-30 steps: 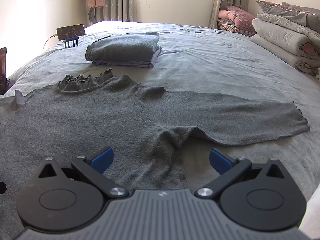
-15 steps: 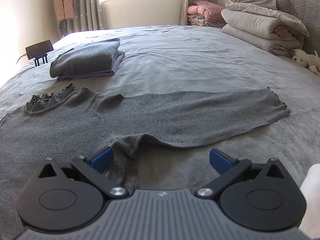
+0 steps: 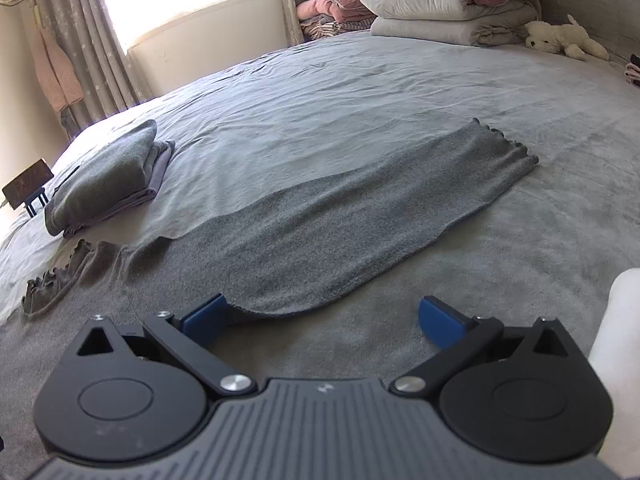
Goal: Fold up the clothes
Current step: 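Grasp the sweater sleeve cuff with the right gripper, then fold the gripped sleeve across the sweater body with the right gripper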
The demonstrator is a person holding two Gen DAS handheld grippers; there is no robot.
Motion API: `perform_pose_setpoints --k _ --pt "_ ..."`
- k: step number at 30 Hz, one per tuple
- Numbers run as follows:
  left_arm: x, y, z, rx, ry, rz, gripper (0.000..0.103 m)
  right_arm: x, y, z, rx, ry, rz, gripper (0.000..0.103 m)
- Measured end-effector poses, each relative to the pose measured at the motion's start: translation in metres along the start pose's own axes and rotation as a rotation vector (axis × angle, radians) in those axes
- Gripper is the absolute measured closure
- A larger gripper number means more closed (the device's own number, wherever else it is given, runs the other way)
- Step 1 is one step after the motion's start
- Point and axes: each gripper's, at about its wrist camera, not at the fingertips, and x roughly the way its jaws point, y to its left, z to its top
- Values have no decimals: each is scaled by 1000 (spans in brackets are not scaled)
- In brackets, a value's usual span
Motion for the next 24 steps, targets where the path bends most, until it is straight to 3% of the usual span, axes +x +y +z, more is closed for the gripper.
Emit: perform_pose_setpoints --k 4,12,13,14,15,17,24 --pt "1 5 2 -34 7 -4 3 15 -20 20 188 -21 -45 5" --pt "7 9 4 -45 17 -3 3 38 -30 37 286 -117 -199 18" --pt "8 9 5 -43 18 -1 3 38 -28 34 263 -137 -221 32" --pt "9 8 5 -36 18 2 3 38 -27 33 234 -146 -233 59" --pt "10 7 5 -30 19 4 3 39 -25 33 199 -143 -235 66" --pt "11 5 5 -18 19 10 3 37 -28 33 173 -142 -205 98" --pt "11 4 5 -3 17 12 3 11 -31 41 241 -205 -89 98"
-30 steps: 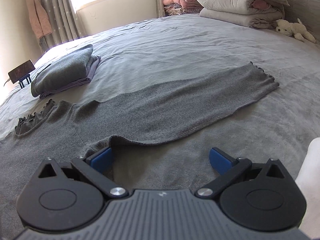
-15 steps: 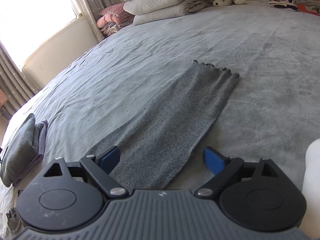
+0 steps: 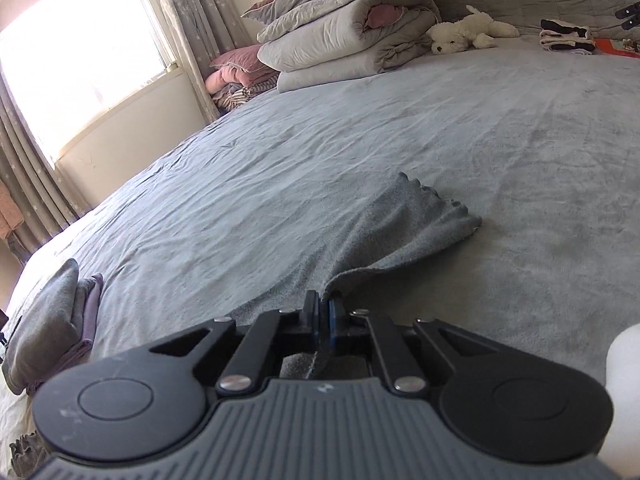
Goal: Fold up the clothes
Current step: 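Fold the gripped sleeve across the sweater body with the right gripper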
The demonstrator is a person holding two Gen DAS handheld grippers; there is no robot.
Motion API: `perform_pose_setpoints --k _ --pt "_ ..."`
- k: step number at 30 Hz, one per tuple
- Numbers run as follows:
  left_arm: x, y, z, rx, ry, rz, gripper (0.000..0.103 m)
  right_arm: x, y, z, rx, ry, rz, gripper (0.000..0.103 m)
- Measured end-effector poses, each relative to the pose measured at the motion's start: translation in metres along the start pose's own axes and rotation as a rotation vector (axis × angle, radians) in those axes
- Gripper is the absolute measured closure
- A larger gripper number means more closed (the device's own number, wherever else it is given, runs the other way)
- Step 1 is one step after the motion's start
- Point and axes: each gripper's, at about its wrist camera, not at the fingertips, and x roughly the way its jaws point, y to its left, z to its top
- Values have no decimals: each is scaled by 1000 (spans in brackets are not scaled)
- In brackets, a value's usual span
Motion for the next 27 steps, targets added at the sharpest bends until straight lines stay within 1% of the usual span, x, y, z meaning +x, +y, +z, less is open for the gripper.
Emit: perform_pose_setpoints --k 5,10,14,17,19,24,27 --pt "-1 1 1 -12 1 -9 3 -27 23 13 -13 -68 115 98" --pt "-3 4 4 -25 1 -33 4 -59 54 13 -75 -120 240 98" --pt "-6 4 7 -29 -5 -46 9 -83 77 11 -114 -135 342 98" --pt "-7 5 9 -34 -7 -70 15 -95 96 5 -161 -125 412 97" --pt "-9 6 11 -40 -8 -89 19 -102 110 -5 -205 -107 455 97" --pt "-11 9 15 -50 -13 -132 31 -109 140 -39 -327 -16 546 97" --pt "-11 12 17 -62 -9 -148 35 -108 152 -59 -394 35 580 97"
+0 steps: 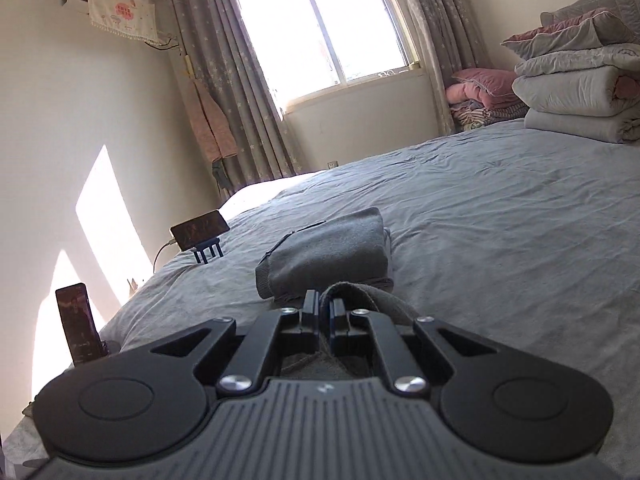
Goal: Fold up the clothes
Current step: 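Fold the gripped sleeve across the sweater body with the right gripper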
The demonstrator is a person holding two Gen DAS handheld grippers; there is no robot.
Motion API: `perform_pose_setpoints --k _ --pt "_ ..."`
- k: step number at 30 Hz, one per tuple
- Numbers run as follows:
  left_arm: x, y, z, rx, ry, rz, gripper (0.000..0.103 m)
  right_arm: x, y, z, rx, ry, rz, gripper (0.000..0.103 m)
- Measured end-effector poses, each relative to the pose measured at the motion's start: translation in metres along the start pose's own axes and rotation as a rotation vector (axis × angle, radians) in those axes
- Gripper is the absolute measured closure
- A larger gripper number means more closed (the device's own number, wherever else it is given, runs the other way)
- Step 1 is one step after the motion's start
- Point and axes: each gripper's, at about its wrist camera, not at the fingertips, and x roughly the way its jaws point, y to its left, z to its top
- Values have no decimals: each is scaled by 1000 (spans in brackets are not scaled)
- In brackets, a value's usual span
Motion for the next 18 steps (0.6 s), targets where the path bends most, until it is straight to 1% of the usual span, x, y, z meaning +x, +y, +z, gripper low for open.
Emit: perform_pose_setpoints --k 3,6,10,13,18 --pt "-1 2 1 -15 1 -7 35 9 10 -14 -45 57 27 97" --pt "0 5 2 -26 6 -1 35 17 22 -32 -81 120 35 97" --pt "2 8 2 -44 18 5 35 27 29 -53 -78 217 50 97" --pt "3 11 2 -58 31 8 34 35 28 -63 -79 277 43 97" --pt "4 13 1 -75 41 8 34 40 27 -74 -72 333 31 97"
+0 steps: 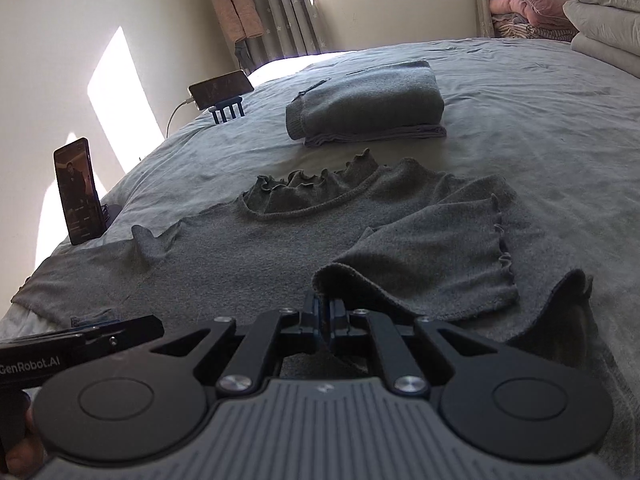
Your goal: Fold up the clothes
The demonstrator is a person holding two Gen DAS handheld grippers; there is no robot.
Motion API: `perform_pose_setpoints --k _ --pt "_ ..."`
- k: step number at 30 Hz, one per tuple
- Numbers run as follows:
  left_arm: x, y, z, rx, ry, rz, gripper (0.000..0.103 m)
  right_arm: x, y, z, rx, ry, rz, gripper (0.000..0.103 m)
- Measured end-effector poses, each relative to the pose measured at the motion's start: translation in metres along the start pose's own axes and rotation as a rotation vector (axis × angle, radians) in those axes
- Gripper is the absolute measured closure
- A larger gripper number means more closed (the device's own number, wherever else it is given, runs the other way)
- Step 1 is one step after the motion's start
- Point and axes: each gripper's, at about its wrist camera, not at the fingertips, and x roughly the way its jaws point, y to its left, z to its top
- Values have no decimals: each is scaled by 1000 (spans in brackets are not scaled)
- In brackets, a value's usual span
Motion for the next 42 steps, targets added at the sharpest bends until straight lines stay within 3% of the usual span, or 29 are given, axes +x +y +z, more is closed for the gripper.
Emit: perform_pose_setpoints --k 12,13,14,16,34,42 --pt "0 1 0 3 10 1 32 -8 4 6 17 67 17 84" --pt "0 1 0 4 10 2 32 -10 4 6 26 70 24 72" --pt "0 1 0 5 10 2 32 -12 3 7 37 71 32 52" --pt "0 1 0 6 11 2 32 -16 3 7 49 65 51 41" --pt "-1 3 -2 15 8 14 32 -46 -19 26 96 33 124 40" --pt "-3 2 -5 9 -5 19 32 -43 -51 28 167 -48 5 40"
